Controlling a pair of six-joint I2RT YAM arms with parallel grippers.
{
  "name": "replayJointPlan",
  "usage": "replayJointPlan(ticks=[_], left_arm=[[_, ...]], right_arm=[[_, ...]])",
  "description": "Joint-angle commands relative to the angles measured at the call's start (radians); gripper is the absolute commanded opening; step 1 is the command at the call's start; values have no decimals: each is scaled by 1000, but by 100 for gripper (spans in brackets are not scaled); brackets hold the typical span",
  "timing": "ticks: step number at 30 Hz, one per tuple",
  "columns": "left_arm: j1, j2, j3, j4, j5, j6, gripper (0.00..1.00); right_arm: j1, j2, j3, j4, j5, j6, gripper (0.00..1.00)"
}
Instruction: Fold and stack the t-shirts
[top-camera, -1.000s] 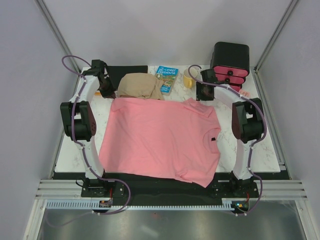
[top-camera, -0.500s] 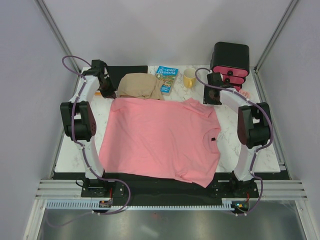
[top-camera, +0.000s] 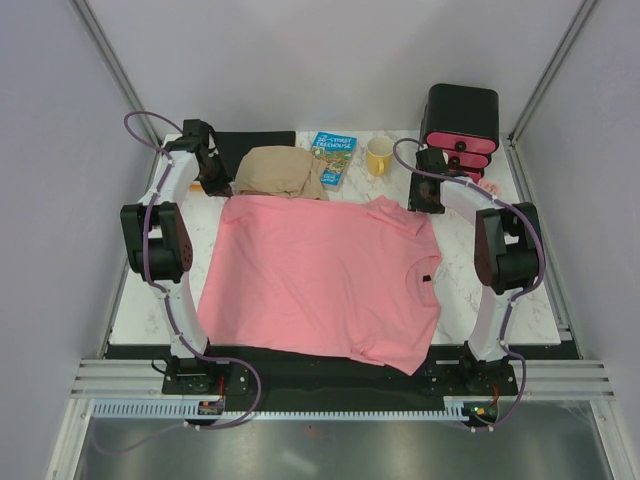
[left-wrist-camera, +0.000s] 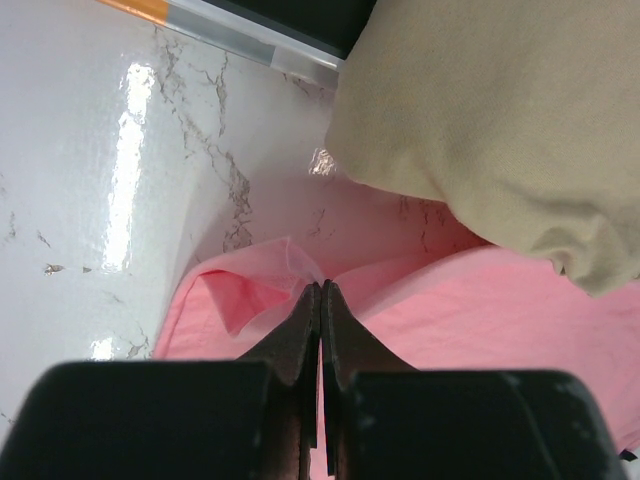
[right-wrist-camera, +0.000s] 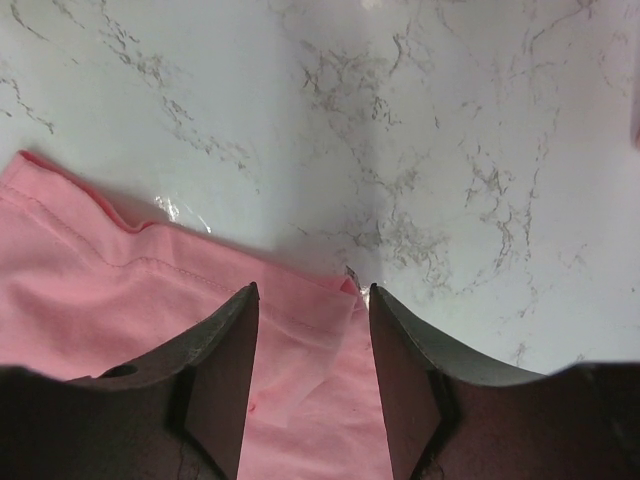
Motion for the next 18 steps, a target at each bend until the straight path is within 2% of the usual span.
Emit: replayJointPlan(ticks=[1, 9, 12, 13, 18], left_arm=[[2, 12, 40, 3, 13, 41, 2], [2, 15, 46, 3, 15, 41, 2], [2, 15, 46, 2, 15, 41, 2], [2, 15, 46, 3, 15, 41, 2], [2, 17, 44, 2, 20, 41, 2]], right_arm=[[-9, 22, 20, 6, -23, 31, 56], [-17, 39, 38, -21, -17, 25, 52], [-15, 36, 38, -20, -17, 20, 41], [-17, 35, 38, -20, -14, 19, 32], [-15, 27, 40, -12, -3, 5, 26]])
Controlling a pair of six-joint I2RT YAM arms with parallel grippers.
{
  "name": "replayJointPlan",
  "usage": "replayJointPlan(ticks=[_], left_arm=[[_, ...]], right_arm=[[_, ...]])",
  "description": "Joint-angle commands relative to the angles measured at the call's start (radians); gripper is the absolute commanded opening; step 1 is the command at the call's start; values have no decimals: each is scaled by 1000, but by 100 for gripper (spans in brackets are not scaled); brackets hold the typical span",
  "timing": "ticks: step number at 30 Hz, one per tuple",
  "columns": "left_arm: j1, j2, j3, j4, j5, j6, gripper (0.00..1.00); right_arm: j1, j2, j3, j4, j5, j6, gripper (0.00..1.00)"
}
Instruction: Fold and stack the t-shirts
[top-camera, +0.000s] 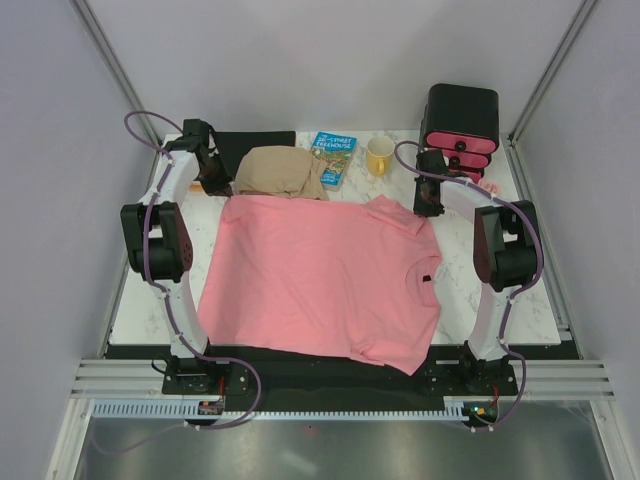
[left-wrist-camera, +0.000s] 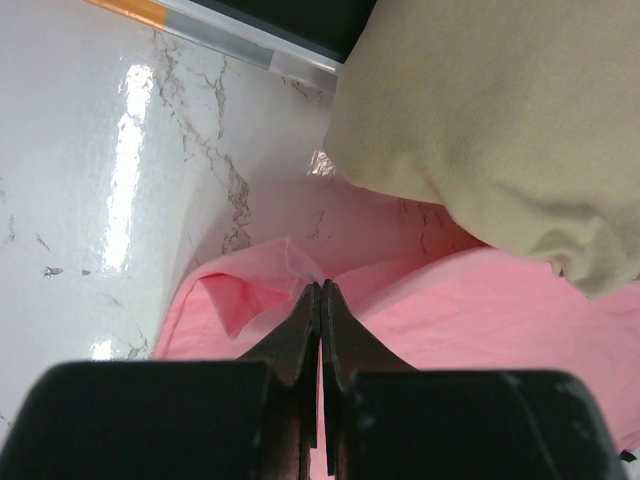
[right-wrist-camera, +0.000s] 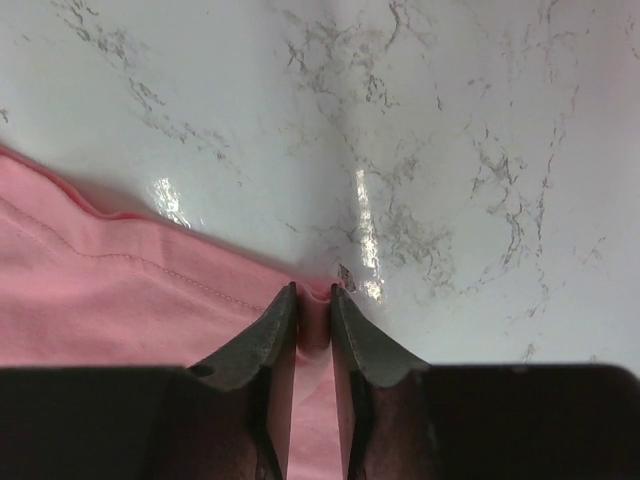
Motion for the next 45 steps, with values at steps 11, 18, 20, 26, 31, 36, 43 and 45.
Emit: replayJointPlan(ticks=[11, 18, 20, 26, 31, 36, 43, 45], left_arm=[[-1, 17, 42, 4, 30, 44, 2], [-1, 10, 42, 3, 33, 47, 2], [-1, 7, 42, 3, 30, 45, 2], [-2, -19, 56, 6, 21, 41, 2], [-1, -37, 68, 6, 10, 28, 2], [-1, -59, 70, 7, -19, 15, 2], [-1, -125, 41, 6, -134, 15, 2], [-1, -143, 38, 6, -156, 18, 2]], right_arm=[[-3, -8, 62, 8, 34, -33, 20], [-4, -20, 60, 33, 16, -36, 8], [-3, -29, 59, 42, 4, -39, 6], [-3, -68, 63, 73, -15, -56, 0], [-3, -112, 56, 103, -55, -74, 0], [-3, -149, 83, 108, -61, -79, 0], [-12, -191, 125, 116, -46, -93, 0], [-14, -200, 125, 135, -50, -97, 0]])
